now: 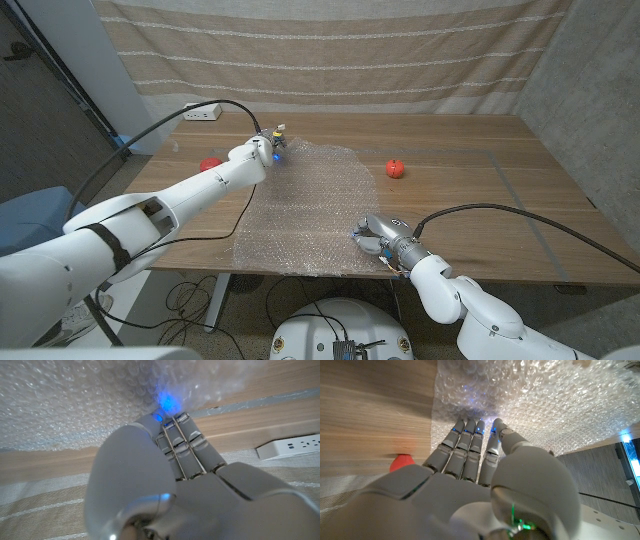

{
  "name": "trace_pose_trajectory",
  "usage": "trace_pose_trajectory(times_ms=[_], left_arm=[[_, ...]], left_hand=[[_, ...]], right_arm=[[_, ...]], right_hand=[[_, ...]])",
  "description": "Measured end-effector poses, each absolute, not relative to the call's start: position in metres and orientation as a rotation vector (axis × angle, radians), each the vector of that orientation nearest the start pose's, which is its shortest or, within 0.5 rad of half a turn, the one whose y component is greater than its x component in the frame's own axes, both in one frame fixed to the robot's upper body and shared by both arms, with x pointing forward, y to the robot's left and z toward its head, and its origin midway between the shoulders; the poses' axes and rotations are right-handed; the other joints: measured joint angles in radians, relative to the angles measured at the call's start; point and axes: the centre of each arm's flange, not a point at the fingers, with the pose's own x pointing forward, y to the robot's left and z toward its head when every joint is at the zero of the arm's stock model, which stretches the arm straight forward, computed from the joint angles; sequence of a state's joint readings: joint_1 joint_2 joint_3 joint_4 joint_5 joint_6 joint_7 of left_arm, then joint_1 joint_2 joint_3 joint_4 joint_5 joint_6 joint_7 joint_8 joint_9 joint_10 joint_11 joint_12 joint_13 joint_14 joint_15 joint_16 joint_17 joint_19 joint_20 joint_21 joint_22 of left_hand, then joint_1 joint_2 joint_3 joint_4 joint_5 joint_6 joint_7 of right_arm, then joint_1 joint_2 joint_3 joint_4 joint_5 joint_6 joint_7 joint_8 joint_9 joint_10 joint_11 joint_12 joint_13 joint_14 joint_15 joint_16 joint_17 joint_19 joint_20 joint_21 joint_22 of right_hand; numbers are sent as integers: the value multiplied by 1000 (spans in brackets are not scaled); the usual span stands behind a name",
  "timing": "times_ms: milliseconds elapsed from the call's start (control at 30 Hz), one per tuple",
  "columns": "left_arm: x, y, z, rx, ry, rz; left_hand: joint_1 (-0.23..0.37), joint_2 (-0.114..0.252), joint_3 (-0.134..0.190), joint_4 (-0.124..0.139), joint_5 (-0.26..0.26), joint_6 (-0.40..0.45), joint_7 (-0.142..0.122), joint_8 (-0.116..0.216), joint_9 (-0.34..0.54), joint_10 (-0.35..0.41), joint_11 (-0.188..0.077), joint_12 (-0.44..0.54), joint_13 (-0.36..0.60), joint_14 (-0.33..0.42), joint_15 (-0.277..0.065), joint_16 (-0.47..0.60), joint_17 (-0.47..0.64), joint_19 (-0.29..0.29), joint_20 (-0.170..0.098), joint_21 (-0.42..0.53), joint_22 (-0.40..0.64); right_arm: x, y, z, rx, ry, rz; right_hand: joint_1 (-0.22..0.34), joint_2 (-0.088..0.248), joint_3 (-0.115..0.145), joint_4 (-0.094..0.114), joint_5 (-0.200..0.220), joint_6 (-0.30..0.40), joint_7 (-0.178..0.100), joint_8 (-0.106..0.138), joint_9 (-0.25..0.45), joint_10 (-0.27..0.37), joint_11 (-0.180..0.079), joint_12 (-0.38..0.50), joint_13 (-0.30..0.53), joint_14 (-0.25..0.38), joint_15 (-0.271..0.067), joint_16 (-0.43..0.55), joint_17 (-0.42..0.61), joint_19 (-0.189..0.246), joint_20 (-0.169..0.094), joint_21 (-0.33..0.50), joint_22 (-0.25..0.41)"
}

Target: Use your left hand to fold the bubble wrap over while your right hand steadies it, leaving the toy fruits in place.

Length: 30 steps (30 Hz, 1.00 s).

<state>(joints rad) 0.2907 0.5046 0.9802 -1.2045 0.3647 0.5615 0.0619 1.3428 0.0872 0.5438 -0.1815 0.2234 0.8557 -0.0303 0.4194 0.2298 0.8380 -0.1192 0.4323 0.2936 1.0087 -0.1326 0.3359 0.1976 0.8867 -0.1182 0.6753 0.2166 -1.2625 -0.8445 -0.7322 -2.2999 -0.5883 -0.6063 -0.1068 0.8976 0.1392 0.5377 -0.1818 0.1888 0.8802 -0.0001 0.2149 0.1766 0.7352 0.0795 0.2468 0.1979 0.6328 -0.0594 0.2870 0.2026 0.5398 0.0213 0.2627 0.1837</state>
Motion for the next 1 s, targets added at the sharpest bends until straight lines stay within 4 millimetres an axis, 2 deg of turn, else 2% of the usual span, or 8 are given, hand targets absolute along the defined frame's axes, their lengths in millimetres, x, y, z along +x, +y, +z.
trace_pose_trajectory(times_ms=[100, 233, 333, 467, 567, 733, 1000], left_arm=[[717, 213, 58, 1361, -282, 268], [712, 210, 60, 1354, -353, 308], [708, 210, 60, 1340, -403, 332], [699, 208, 62, 1301, -500, 363], [694, 208, 64, 1276, -549, 370], [683, 203, 67, 1247, -622, 353], [663, 194, 71, 1233, -723, 291]], left_hand=[[13, 5, -6, 3, 0, 55, -2, 21, 1, 38, -2, 9, 15, 16, 15, 11, 0, 2, -2, 27, 0], [26, 8, -12, 2, -3, 79, -9, 29, 1, 44, 1, 9, 27, 26, 25, 11, 0, 1, -2, 42, 0], [29, 10, -17, 4, -3, 84, -3, 29, 1, 50, 6, 9, 29, 26, 25, 11, 0, 1, -2, 46, 0], [32, 13, -18, 5, -4, 89, -9, 29, 1, 50, 6, 9, 37, 26, 25, 11, 0, 1, -1, 53, 0], [32, 13, -23, 7, -4, 89, -9, 29, 1, 50, 6, 9, 41, 26, 25, 11, 0, -2, 0, 53, 4], [32, 13, -43, 12, -4, 96, -15, 29, 1, 58, -2, 9, 57, 26, 25, 11, 0, -86, 21, 54, 9], [32, 13, -75, 11, -4, 100, -19, 29, 0, 64, -8, 9, 73, 26, 25, 34, 0, -139, 37, 76, 26]], right_arm=[[454, -130, -157, -1272, -427, 171], [456, -131, -158, -1283, -418, 165], [457, -131, -158, -1290, -413, 161], [459, -133, -158, -1298, -405, 155], [460, -135, -158, -1302, -402, 151], [462, -137, -157, -1306, -400, 146], [464, -141, -156, -1305, -398, 137]], right_hand=[[15, -9, 3, -3, 0, -5, -5, -3, 0, 4, -7, 0, 0, 0, 0, 0, 1, 0, 0, -1, 0], [21, -15, -2, -6, 0, 3, -12, -3, 0, 12, -21, 0, 0, 0, 0, 0, 9, 0, 0, -1, 1], [21, -15, -11, 1, 0, 17, -8, -3, 0, 13, -23, 0, -1, 0, 0, 0, 14, 0, 0, -1, 1], [21, -15, -20, 11, -4, 24, -2, -3, 3, 25, -22, -1, 0, 0, 0, 5, 19, 0, 0, -1, 1], [21, -15, -25, 15, -4, 29, -7, -3, 3, 28, -19, -1, 0, 0, 0, 5, 23, 0, 0, -1, 0], [21, -15, -25, 15, -4, 29, -7, -3, 3, 28, -19, -3, 1, -1, 0, 5, 23, 4, 4, -1, 0], [21, -15, -29, 19, -4, 29, -7, -8, 3, 28, -19, -8, 1, -4, 4, 5, 23, 4, 4, -1, 1]])
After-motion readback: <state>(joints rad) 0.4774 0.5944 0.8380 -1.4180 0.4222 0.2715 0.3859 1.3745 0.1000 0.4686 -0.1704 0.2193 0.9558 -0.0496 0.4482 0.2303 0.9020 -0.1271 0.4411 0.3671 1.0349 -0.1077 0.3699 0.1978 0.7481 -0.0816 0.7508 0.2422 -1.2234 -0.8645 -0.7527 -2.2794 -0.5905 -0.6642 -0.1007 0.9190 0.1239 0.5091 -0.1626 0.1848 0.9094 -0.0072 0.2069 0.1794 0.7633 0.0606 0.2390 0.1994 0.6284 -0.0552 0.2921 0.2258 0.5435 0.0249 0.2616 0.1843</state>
